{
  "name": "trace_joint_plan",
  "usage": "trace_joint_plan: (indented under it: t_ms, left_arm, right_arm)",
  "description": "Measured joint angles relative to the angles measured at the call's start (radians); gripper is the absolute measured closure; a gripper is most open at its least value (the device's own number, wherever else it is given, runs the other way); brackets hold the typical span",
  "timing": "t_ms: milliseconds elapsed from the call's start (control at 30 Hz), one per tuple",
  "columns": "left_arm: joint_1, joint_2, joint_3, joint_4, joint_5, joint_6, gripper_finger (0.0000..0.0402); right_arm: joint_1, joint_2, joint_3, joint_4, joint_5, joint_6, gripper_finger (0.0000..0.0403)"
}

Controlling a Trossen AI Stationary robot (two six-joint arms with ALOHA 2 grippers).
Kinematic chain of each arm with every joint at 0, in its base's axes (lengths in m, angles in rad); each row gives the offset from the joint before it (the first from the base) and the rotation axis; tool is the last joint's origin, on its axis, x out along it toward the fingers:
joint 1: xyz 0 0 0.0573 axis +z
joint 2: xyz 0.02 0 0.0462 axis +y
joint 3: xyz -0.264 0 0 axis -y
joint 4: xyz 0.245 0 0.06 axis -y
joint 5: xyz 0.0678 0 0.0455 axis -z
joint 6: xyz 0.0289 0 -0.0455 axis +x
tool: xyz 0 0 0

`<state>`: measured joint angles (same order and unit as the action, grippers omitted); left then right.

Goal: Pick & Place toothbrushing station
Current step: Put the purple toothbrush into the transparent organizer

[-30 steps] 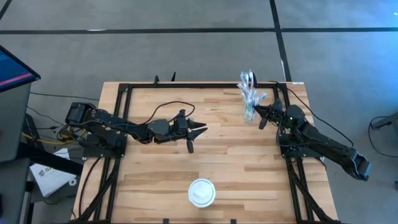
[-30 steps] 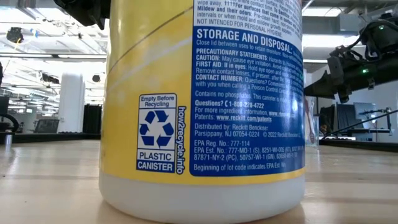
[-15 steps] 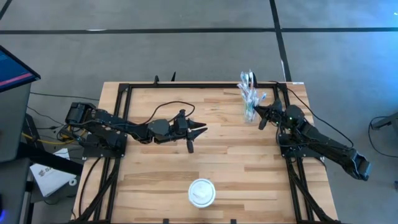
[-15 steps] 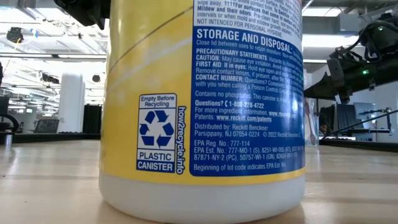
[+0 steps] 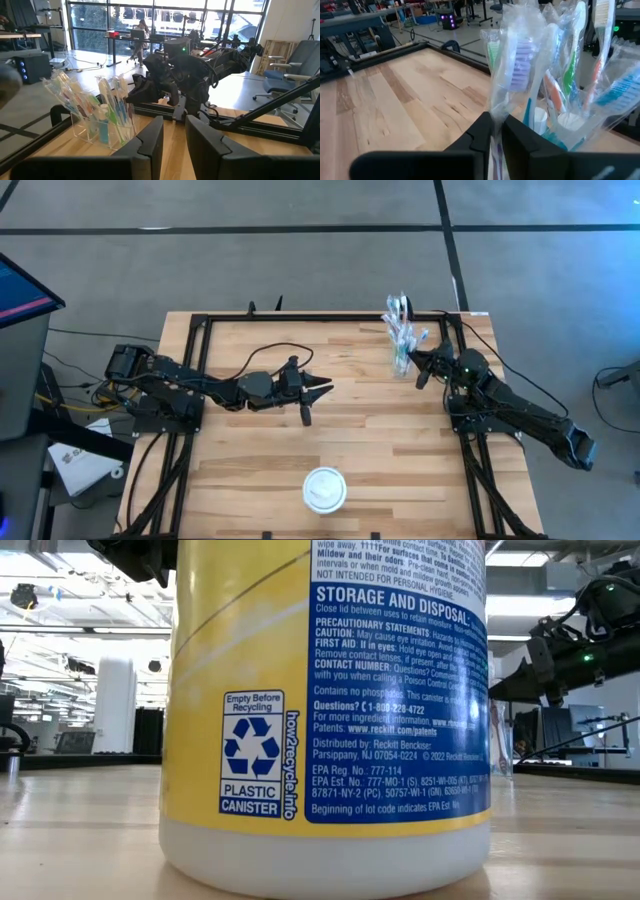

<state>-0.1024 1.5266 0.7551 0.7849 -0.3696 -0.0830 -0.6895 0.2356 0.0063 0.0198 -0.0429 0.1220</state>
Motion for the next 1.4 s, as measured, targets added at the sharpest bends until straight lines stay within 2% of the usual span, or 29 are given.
trace_joint_plan:
  t_ms: [167,700,1133,1400]
  left_arm:
    - [0.0,0.0,0.0,0.0,0.0,0.0,0.0325]
    - [0.0,0.0,0.0,-0.003,0.0,0.0,0.0325]
    - [0.0,0.0,0.0,-0.003,0.0,0.0,0.0325]
    - [0.0,0.0,0.0,-0.004,0.0,0.0,0.0325]
  right_arm:
    - [0.0,0.001,0.0,0.004,0.0,0.001,0.0347]
    - [0.0,0.001,0.0,0.019,-0.008,-0.014,0.0338]
    - [0.0,0.0,0.011,0.029,0.004,-0.025,0.024]
    - [0.0,0.0,0.014,0.073,0.034,-0.028,0.022]
